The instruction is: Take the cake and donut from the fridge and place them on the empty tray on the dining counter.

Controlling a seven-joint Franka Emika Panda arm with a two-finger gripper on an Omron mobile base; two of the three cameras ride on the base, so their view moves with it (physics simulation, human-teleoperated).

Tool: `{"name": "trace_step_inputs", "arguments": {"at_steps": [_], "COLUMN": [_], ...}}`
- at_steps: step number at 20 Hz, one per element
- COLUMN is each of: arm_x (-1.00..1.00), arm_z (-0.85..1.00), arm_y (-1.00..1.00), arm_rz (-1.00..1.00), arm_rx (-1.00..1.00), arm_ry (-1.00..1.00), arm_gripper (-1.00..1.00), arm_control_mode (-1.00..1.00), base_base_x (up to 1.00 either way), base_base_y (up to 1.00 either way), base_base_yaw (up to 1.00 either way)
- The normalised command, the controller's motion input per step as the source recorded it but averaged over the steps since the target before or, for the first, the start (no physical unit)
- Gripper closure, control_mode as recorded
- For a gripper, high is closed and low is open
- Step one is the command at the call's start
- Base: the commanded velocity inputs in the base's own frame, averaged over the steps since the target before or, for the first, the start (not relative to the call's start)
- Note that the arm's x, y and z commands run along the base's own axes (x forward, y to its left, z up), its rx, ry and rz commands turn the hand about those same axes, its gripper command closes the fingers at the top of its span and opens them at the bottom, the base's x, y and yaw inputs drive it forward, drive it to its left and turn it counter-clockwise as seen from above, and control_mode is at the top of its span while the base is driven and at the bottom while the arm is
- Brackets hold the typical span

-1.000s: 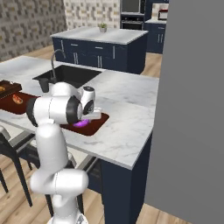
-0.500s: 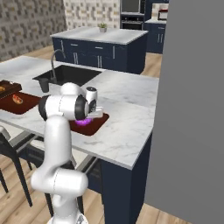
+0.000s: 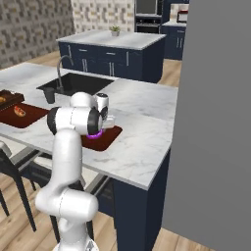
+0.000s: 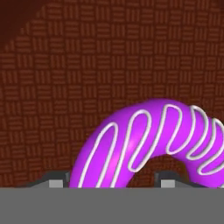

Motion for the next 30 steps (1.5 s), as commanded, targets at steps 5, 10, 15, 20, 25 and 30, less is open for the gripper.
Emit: {"name": "trace_step_inputs", "arguments": {"at_steps": [5, 10, 15, 20, 25, 30], "arm_x": [-0.41, -0.82, -0.99, -1.00, -1.00, -1.00], "arm_z": [0.24, 0.38, 0.28, 0.41, 0.57, 0.82], "arm_y": [-0.01, -0.15, -0.47, -0.55, -0.48, -0.39], "arm_rz": [0.09, 0.09, 0.05, 0.00, 0.00, 0.00], "arm_rx": [0.00, 0.00, 0.02, 0.06, 0.07, 0.06], "arm_ry": [-0.10, -0.29, -0.39, -0.46, -0.63, -0.54], "arm_gripper": [-1.00, -1.00, -1.00, -1.00, -1.00, -1.00], "arm_control_mode": [-1.00, -1.00, -1.00, -1.00, -1.00, -1.00], "base_base_x": [0.00, 0.00, 0.00, 0.00, 0.00, 0.00], "base_base_y": [0.00, 0.00, 0.00, 0.00, 0.00, 0.00], "base_base_yaw": [0.00, 0.00, 0.00, 0.00, 0.00, 0.00]}}
